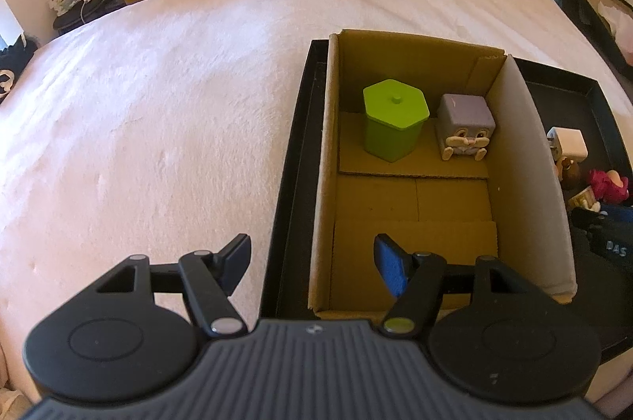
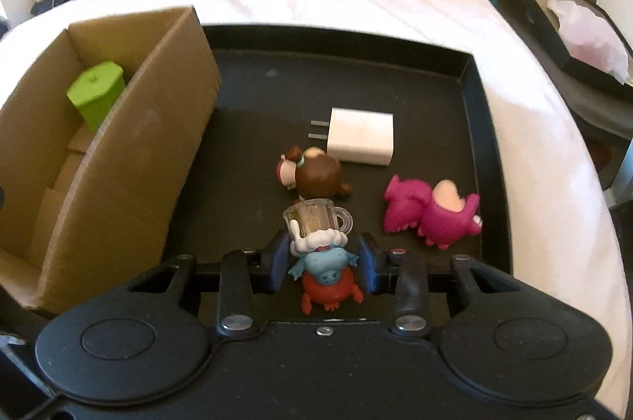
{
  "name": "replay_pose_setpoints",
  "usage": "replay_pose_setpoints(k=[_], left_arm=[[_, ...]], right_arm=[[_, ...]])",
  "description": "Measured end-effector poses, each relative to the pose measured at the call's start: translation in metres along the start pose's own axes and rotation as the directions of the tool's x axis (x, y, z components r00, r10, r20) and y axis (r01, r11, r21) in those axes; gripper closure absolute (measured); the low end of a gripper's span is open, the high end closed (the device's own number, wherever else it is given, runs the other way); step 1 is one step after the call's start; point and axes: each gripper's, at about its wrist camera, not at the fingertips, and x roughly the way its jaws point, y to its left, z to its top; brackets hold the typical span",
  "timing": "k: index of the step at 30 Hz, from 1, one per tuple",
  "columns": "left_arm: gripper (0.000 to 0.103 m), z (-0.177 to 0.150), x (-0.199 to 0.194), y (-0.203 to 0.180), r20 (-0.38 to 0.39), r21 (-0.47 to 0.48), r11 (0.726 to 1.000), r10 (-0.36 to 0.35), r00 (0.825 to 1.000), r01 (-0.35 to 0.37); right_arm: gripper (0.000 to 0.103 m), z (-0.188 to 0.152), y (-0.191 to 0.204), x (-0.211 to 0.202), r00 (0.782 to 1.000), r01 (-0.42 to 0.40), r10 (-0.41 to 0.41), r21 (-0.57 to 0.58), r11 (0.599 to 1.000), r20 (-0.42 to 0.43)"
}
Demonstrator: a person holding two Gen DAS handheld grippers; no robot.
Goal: Organize rigid objects
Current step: 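Move the right gripper to the mug-hat figure and grasp it, then lift the mug-hat figure and carry it over the box, right gripper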
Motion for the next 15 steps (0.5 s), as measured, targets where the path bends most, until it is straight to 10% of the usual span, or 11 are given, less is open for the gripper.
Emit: replay_pose_setpoints(k=[15], left_arm=[[0.036, -0.004, -0.009, 0.004, 0.034, -0.018, 1.000, -0.024, 0.999, 0.024]], right_arm=[[0.066, 0.018, -0.001, -0.042, 0.991, -0.090, 0.090, -0.007, 0.996, 0.100]])
